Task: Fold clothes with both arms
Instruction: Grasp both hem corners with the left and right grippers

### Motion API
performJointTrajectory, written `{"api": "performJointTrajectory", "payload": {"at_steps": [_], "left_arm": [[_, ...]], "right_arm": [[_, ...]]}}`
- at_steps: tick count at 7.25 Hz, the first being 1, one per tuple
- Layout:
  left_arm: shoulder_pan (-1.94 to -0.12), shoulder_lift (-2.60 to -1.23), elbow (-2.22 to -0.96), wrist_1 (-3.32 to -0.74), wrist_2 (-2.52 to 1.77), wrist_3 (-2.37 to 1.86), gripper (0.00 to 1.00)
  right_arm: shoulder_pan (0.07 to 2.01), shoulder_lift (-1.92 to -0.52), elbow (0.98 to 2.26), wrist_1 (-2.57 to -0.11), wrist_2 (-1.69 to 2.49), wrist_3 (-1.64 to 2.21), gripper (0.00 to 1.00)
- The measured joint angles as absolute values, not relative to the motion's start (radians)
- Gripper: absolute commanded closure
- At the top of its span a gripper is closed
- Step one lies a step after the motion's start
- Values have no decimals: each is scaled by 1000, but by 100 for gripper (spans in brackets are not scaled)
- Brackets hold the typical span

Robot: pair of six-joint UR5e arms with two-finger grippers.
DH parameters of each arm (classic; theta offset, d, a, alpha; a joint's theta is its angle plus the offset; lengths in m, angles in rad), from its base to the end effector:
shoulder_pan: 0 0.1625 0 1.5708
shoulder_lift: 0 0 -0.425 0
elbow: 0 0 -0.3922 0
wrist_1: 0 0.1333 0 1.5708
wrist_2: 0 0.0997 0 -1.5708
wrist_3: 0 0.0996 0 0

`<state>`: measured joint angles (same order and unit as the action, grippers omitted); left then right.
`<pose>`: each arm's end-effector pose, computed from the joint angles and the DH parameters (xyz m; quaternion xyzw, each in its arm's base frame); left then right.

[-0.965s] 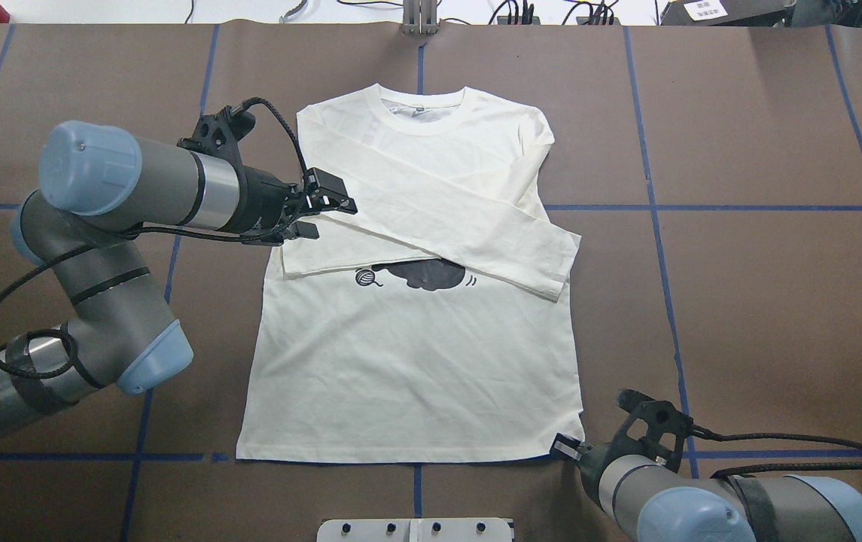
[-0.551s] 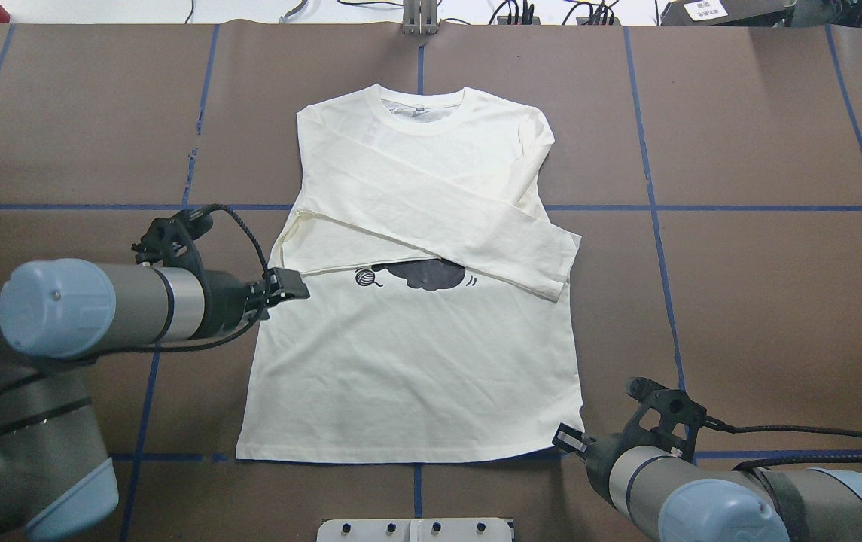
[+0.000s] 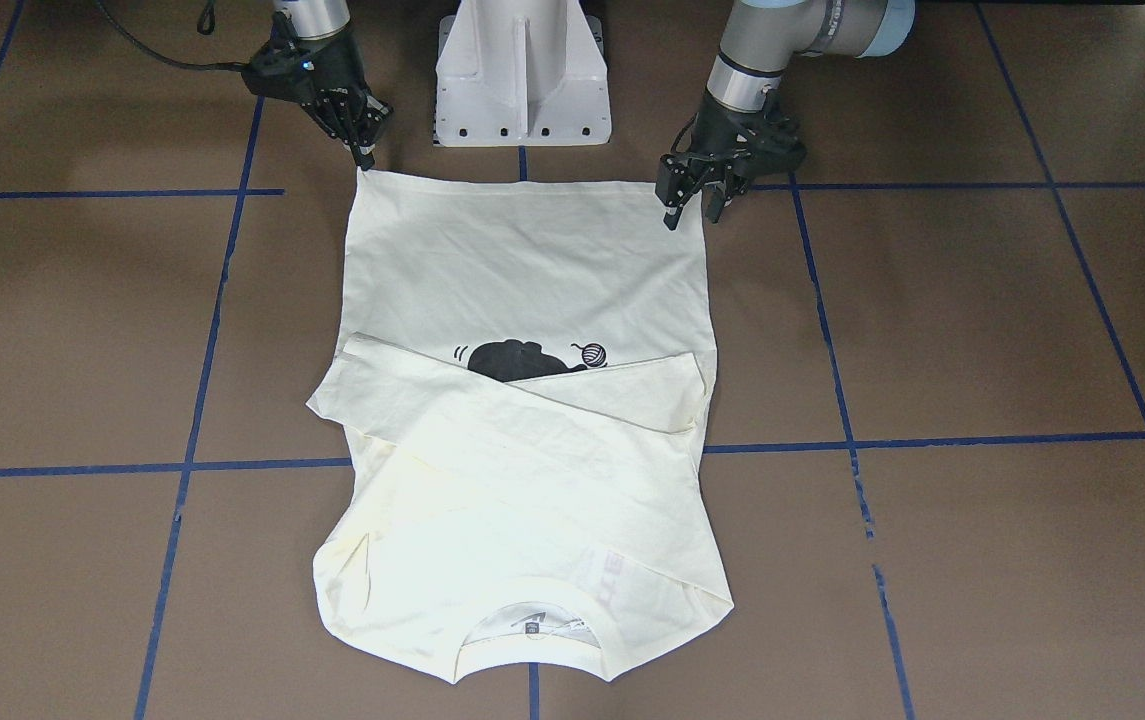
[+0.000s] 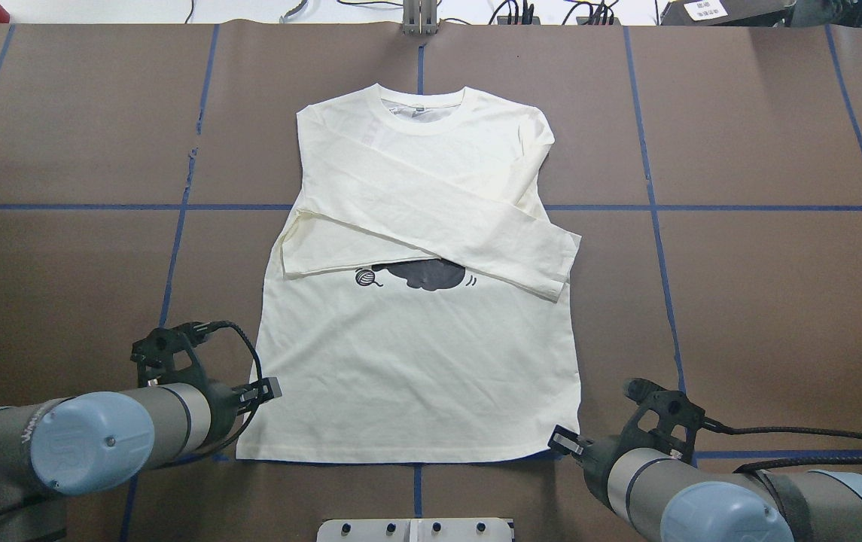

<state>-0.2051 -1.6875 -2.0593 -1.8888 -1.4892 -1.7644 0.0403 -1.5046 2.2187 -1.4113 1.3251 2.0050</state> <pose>0.4718 -0.2426 0.3418 0.0391 0.4448 -0.1950 0.8733 -0.4558 -0.1760 0.3153 0.0267 -0.4335 0.2617 0.8619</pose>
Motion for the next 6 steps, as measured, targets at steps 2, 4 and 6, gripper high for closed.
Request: {"api": "performJointTrajectory", "payload": {"at_steps": [2, 4, 6], "left_arm": [[-152, -1678, -2060, -1883, -1485, -1794, 38], [-127, -1676, -2061, -1872, -1485, -1812, 39], [-125, -1672, -2061, -1865, -1485, -1814, 39]], "right_arm": [[40, -1504, 2218, -1411, 1325, 2005, 100], [40, -1505, 2218, -1411, 1325, 2006, 100], [42, -1507, 2218, -1411, 1323, 2006, 100]]}}
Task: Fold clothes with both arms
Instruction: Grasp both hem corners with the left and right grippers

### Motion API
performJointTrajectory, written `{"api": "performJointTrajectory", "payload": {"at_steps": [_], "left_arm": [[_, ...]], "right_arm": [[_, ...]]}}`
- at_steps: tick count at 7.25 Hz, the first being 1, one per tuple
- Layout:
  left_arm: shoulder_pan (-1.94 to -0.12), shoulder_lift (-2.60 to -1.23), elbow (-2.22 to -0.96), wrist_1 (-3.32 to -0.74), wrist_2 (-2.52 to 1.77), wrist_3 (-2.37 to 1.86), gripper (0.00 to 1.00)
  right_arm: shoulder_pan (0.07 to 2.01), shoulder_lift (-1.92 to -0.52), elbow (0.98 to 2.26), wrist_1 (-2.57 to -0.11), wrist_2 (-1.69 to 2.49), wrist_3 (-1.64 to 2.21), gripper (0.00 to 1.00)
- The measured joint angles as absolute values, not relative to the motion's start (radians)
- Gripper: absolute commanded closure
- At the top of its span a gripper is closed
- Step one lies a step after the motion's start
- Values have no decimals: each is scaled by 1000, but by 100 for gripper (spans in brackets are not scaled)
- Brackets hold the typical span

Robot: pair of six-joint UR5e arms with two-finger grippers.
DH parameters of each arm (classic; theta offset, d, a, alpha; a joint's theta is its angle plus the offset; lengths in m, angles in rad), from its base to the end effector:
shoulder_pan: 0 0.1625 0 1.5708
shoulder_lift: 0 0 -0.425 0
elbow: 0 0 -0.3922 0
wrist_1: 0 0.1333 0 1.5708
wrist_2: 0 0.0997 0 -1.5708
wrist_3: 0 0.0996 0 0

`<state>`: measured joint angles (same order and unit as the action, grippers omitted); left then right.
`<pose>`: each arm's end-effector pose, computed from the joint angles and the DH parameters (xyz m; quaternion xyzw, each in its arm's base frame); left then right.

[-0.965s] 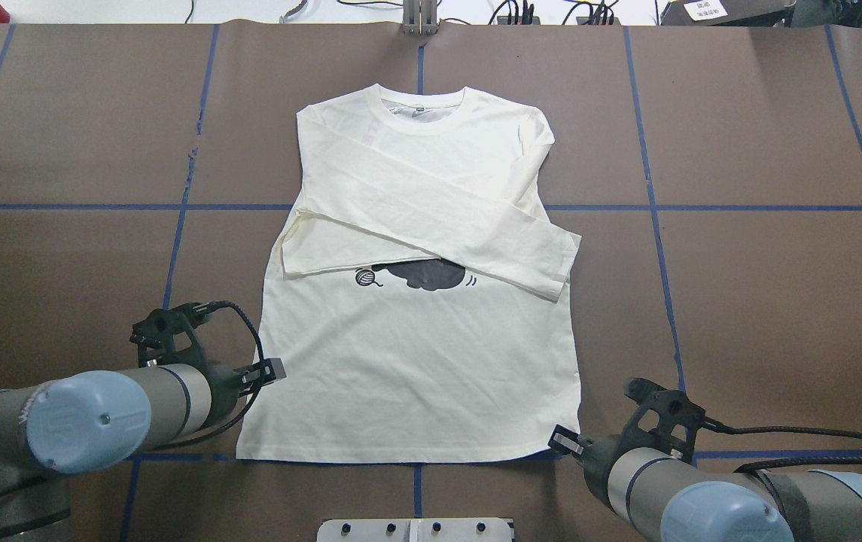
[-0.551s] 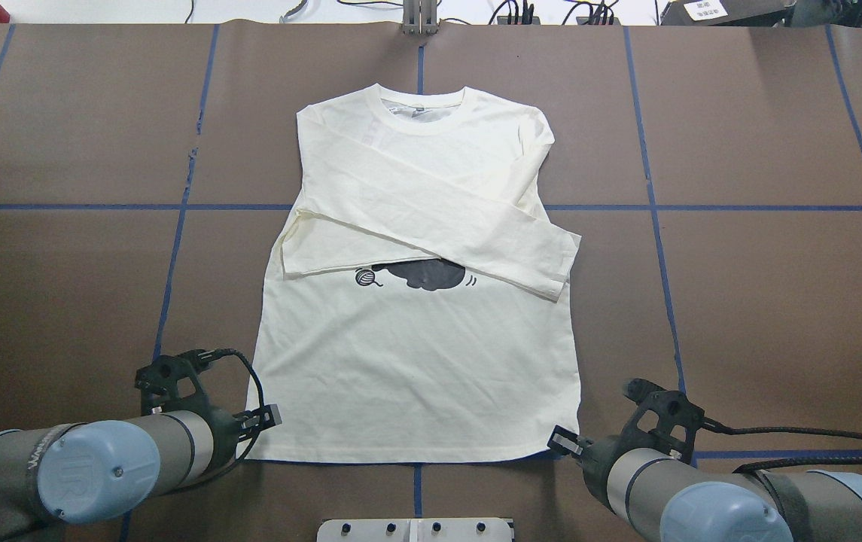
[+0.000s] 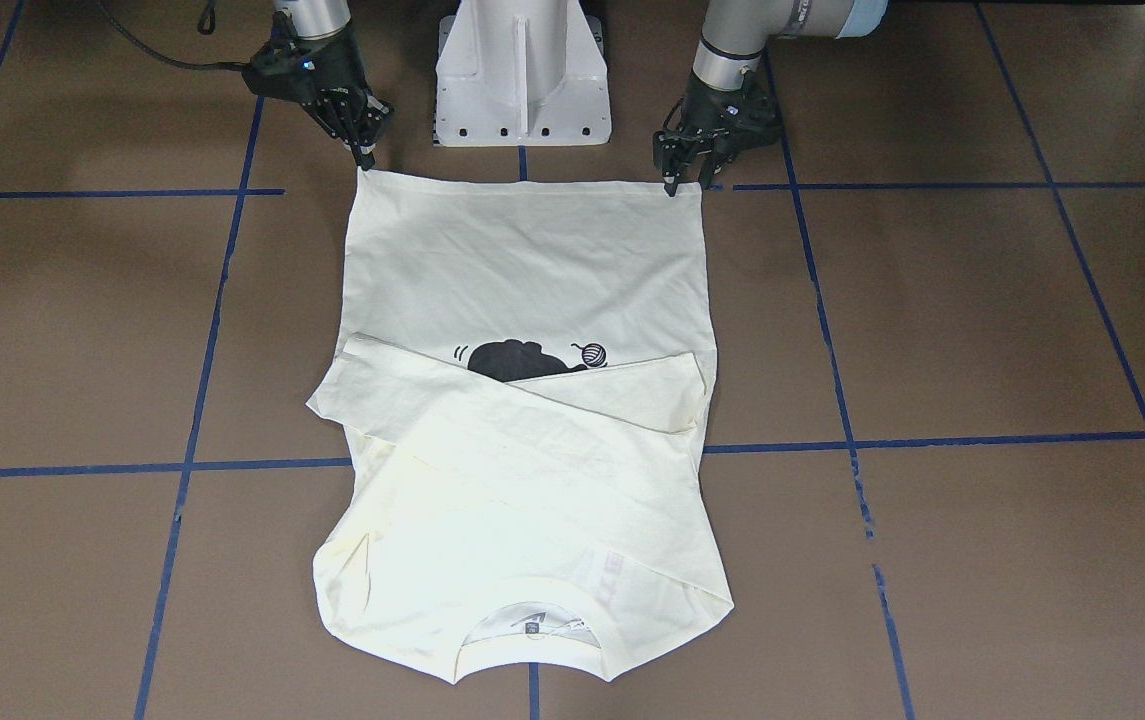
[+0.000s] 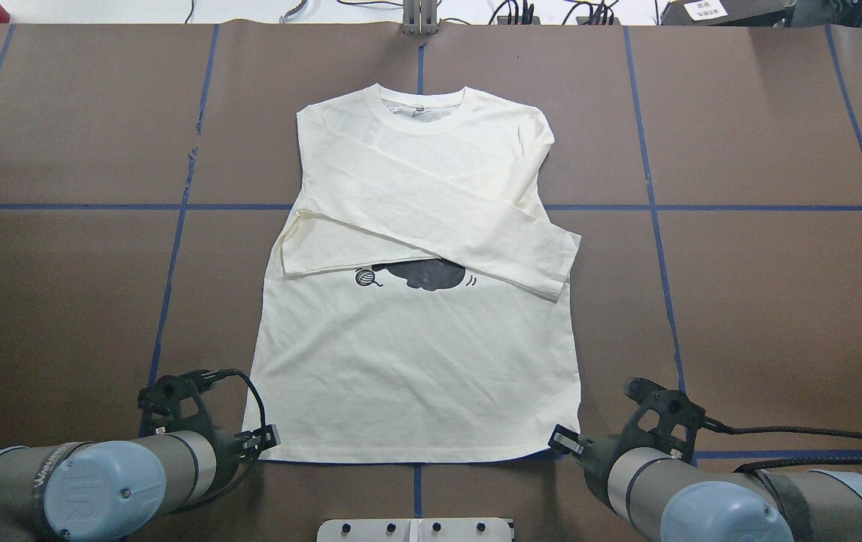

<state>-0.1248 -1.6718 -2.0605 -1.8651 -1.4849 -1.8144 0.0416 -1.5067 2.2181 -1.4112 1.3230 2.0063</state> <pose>0.4869 -0.2040 0.3526 0.0133 0.4294 -0.1834 0.8842 -0.4554 -0.1768 0.3165 0.0280 -0.4325 0.2633 0.8619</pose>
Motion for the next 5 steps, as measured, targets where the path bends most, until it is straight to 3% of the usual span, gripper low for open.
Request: {"api": "performJointTrajectory", "payload": {"at_steps": [1, 3, 5], "left_arm": [[-124, -1663, -2060, -1865, -1485, -1815, 52], [-124, -1650, -2060, -1865, -1485, -1815, 97], [-123, -1650, -2059, -1865, -1489, -1815, 100]], "right_arm": [[42, -1508, 2218, -1411, 1322, 2006, 100], [43, -1508, 2218, -1411, 1322, 2006, 100], [43, -1508, 2218, -1411, 1321, 2006, 100]]}}
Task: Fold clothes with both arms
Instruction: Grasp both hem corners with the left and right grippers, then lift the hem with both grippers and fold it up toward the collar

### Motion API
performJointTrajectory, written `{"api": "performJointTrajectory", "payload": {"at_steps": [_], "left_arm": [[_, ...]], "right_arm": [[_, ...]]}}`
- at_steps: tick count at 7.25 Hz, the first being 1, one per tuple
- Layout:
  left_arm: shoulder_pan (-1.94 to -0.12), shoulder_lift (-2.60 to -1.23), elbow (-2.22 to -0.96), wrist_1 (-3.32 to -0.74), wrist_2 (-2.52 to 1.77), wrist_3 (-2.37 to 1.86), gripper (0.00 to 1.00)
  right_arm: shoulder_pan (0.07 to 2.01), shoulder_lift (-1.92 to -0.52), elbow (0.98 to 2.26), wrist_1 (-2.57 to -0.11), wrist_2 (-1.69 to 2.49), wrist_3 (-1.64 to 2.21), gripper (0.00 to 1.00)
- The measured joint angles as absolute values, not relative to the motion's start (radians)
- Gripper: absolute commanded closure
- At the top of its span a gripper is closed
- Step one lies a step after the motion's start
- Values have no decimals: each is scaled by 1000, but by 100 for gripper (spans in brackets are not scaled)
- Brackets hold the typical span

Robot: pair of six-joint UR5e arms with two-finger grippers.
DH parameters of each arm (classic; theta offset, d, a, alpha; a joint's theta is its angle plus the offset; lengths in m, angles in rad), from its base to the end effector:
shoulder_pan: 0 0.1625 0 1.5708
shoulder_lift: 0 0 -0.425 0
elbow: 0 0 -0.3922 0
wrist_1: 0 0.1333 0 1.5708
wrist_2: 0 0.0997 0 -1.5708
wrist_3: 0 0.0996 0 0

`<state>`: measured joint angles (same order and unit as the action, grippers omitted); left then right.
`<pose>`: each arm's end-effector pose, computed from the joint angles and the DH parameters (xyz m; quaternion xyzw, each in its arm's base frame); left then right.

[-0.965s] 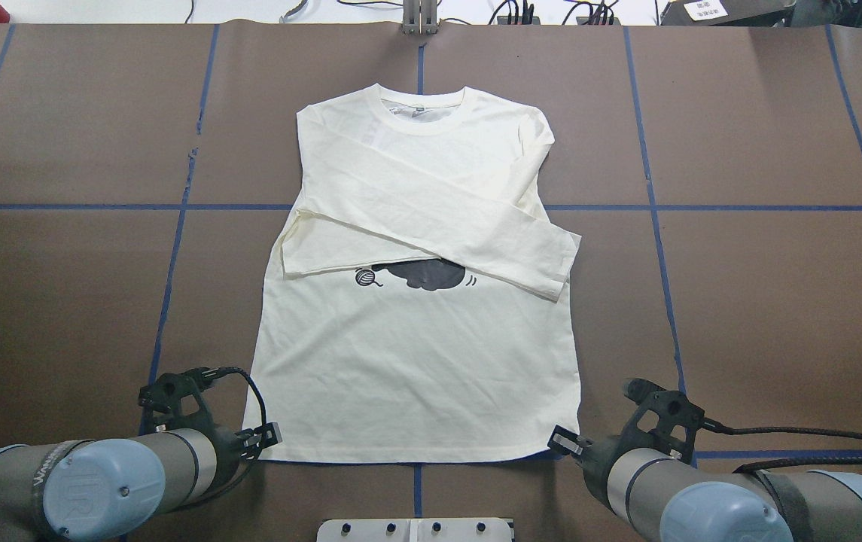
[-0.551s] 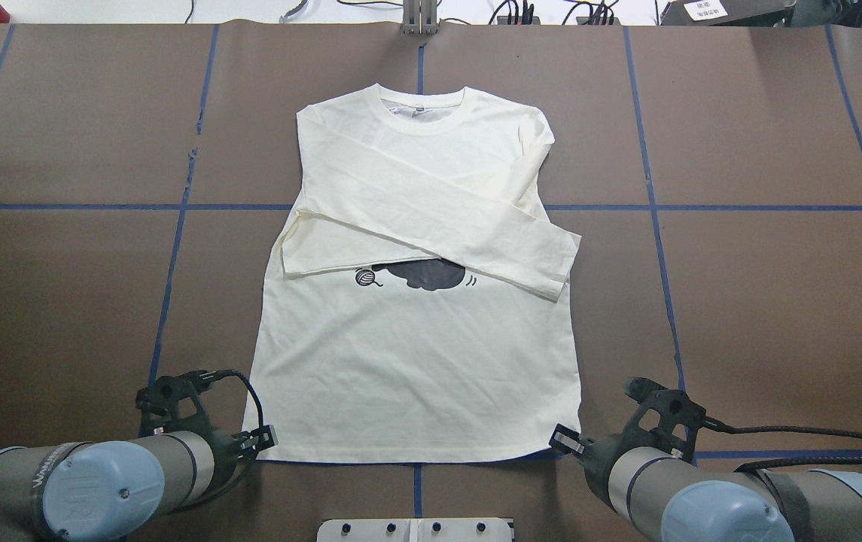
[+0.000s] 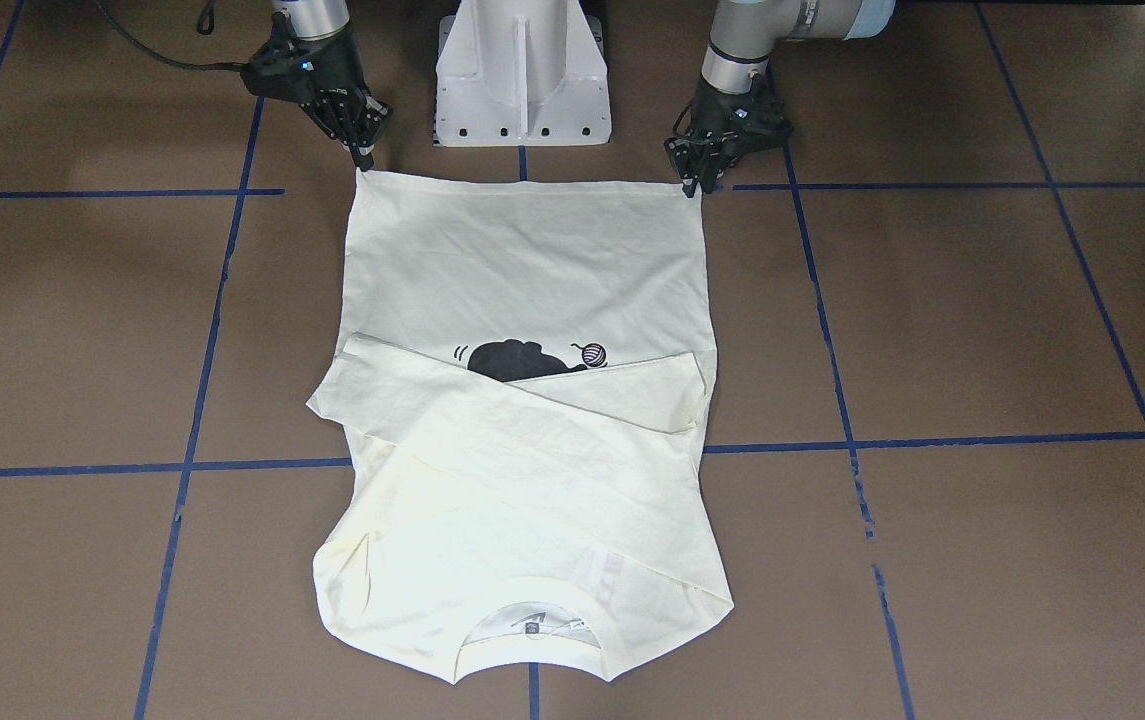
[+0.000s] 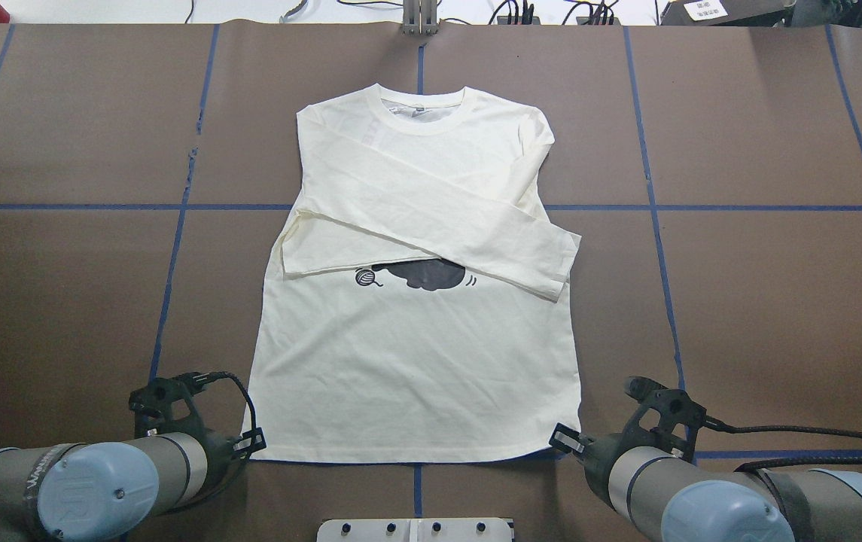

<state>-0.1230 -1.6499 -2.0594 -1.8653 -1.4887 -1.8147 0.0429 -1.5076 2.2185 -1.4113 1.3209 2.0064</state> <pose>0.4833 -0.2023 0.3642 0.0120 0.4190 -0.1825 0.8894 -0.4549 -0.1776 0.3167 0.0292 -0.4323 0.2643 0.8616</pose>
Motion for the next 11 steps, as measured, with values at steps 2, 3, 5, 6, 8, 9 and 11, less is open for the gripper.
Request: {"api": "performJointTrajectory", "payload": {"at_steps": [2, 3, 5, 6, 8, 9, 11], "left_arm": [[-122, -1656, -2067, -1865, -1493, -1815, 100], [-123, -1655, -2105, -1863, -1495, -1815, 100], [-124, -1643, -2243, -1784, -1497, -1825, 100], [-120, -1639, -2296, -1743, -1500, -1844, 100], [-115, -1636, -2369, -1695, -1520, -1864, 100], [-120, -1637, -2392, -1688, -1536, -1863, 100], [-153, -1667, -2391, -1684, -1546, -1827, 100]], "right_arm": [[43, -1508, 2218, -1411, 1321, 2006, 100], [44, -1507, 2223, -1411, 1320, 2007, 100], [10, -1536, 2283, -1412, 1309, 2032, 100], [-38, -1552, 2315, -1413, 1280, 2066, 100], [-86, -1571, 2397, -1457, 1241, 2094, 100], [-84, -1573, 2438, -1492, 1237, 2097, 100], [-29, -1546, 2473, -1539, 1243, 2089, 100]]}}
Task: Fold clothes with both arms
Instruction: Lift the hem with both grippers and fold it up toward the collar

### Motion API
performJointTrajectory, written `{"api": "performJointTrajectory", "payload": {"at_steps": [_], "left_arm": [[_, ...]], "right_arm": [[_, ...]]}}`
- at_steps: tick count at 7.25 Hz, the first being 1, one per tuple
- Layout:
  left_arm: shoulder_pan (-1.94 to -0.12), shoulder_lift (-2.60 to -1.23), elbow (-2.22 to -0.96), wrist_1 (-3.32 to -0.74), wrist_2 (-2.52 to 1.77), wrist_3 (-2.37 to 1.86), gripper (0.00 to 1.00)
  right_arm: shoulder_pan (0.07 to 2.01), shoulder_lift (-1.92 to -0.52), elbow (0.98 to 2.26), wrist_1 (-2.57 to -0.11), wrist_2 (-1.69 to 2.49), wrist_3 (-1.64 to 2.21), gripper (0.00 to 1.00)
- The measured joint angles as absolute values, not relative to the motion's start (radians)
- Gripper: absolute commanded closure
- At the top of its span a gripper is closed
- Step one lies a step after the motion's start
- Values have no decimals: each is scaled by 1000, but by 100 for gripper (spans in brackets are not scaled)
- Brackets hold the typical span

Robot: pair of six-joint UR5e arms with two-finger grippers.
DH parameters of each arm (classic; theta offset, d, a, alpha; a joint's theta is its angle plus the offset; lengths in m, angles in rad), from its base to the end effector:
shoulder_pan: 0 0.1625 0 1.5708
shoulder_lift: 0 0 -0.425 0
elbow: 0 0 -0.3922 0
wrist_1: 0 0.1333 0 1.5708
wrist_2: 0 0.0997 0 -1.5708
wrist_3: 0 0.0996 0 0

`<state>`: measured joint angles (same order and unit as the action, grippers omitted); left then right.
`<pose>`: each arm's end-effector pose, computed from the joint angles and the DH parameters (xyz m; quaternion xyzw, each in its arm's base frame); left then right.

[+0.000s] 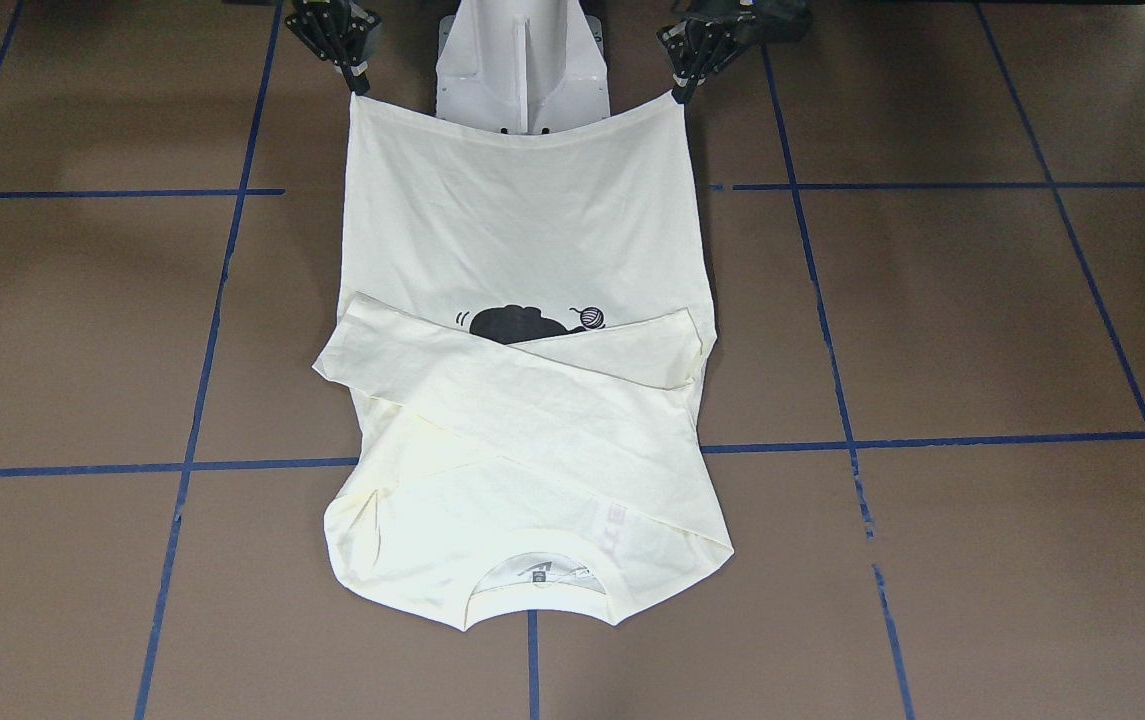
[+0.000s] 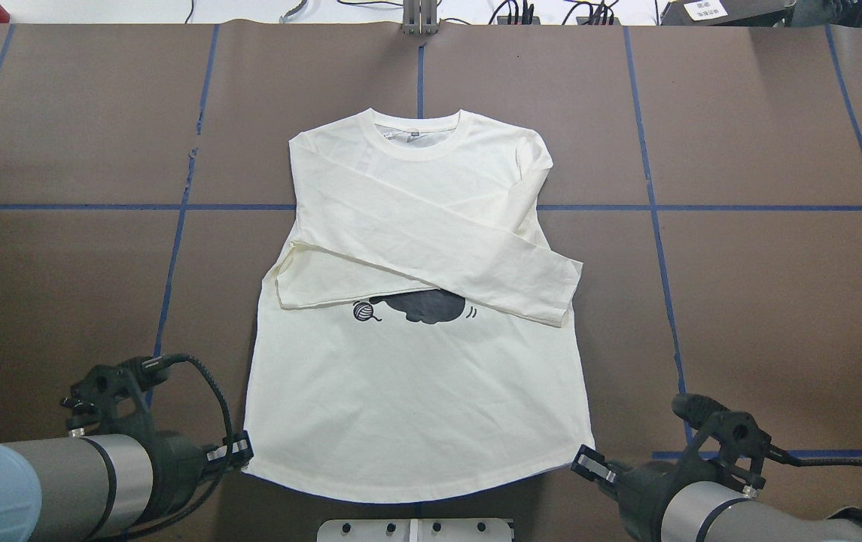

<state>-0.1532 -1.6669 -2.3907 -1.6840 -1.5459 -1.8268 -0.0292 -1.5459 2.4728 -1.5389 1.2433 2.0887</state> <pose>0.3907 -0.1977 0.2404 -0.0145 0.4921 -0.1828 0.8510 -0.3852 -0.1542 0.2463 0.0163 -0.4772 0.2847 0.8312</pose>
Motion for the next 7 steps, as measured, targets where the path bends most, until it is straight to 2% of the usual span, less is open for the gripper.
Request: {"api": "performJointTrajectory", "payload": {"at_steps": [2, 4, 7], "left_arm": [[-311, -1813, -2247, -1686, -1552, -1717, 100], [-508, -1970, -2008, -1715, -1579, -1618, 100], [-665, -2062, -1694, -1938, -1607, -1552, 100]], "right_arm": [[145, -1422, 2370, -1549, 1353, 2026, 100], [384, -1256, 2162, -1545, 1519, 1901, 100], [684, -1087, 1821, -1507, 1719, 1721, 100]]}}
